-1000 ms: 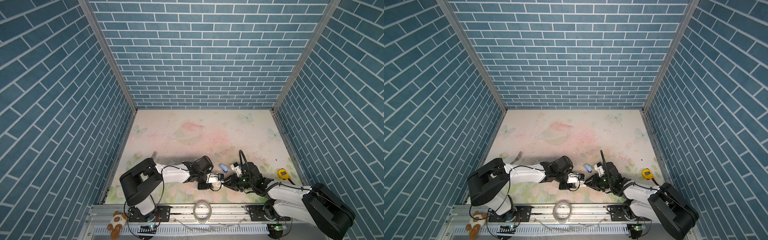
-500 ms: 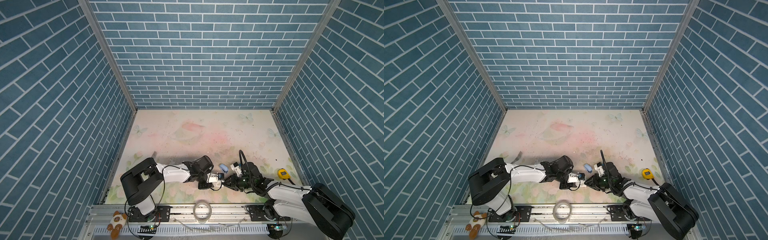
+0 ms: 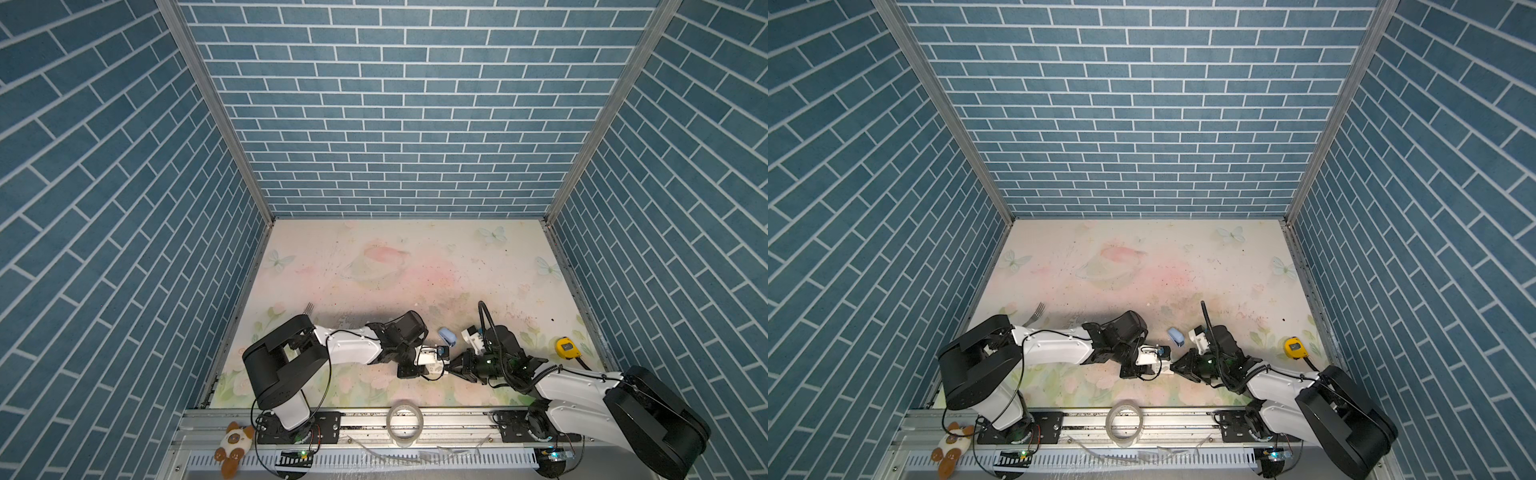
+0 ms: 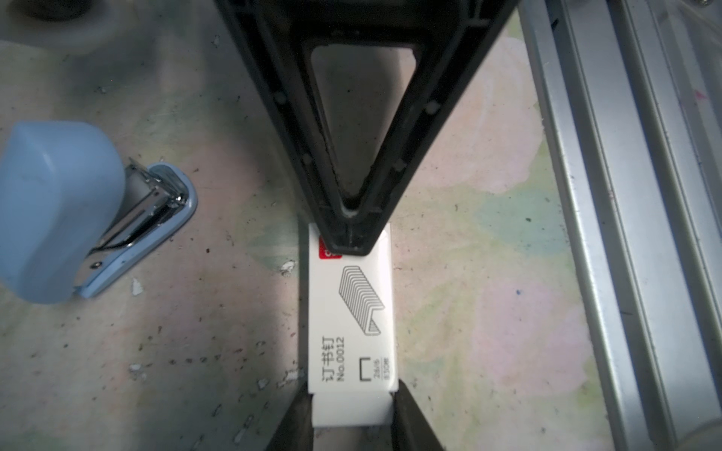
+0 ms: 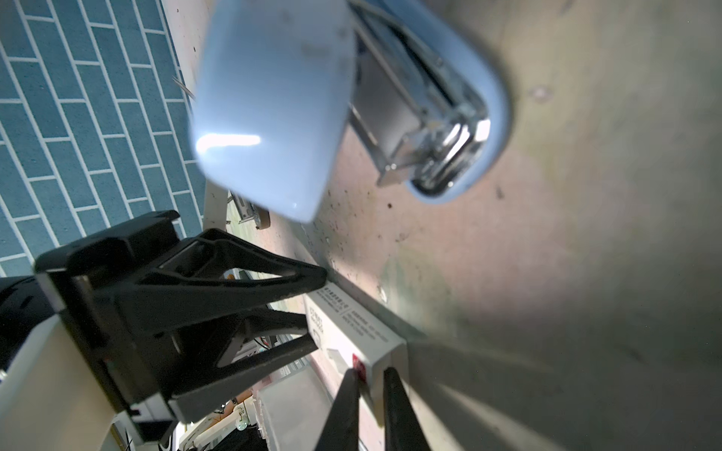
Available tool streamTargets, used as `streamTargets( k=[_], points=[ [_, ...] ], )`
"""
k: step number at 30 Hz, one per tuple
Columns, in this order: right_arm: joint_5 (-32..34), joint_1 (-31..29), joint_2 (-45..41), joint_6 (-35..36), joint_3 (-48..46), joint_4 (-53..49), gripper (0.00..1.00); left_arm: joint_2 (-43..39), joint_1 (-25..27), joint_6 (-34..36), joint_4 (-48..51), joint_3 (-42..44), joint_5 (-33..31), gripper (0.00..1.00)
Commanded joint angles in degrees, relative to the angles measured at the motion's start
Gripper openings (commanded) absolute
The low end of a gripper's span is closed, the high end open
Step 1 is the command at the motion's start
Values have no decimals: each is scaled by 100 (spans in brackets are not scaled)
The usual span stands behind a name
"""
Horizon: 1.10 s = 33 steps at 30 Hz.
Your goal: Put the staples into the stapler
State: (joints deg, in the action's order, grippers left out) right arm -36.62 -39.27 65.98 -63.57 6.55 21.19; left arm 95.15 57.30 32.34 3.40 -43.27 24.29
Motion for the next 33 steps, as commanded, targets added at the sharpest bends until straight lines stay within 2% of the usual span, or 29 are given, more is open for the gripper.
streamTargets(
  k=[1,18,24,33],
  points=[
    [103,-29,-100,148,-80,-75,14,180,-17,-44,504,20,-27,34],
    [193,-20,-155,186,-151,-121,6,255,-12,-45,615,-55,-30,33],
    [252,-20,-181,192,-211,-123,5,249,-17,-43,587,-32,-56,29],
    [469,-23,-438,231,-236,-541,3,254,-16,-39,632,-49,-63,30]
  ],
)
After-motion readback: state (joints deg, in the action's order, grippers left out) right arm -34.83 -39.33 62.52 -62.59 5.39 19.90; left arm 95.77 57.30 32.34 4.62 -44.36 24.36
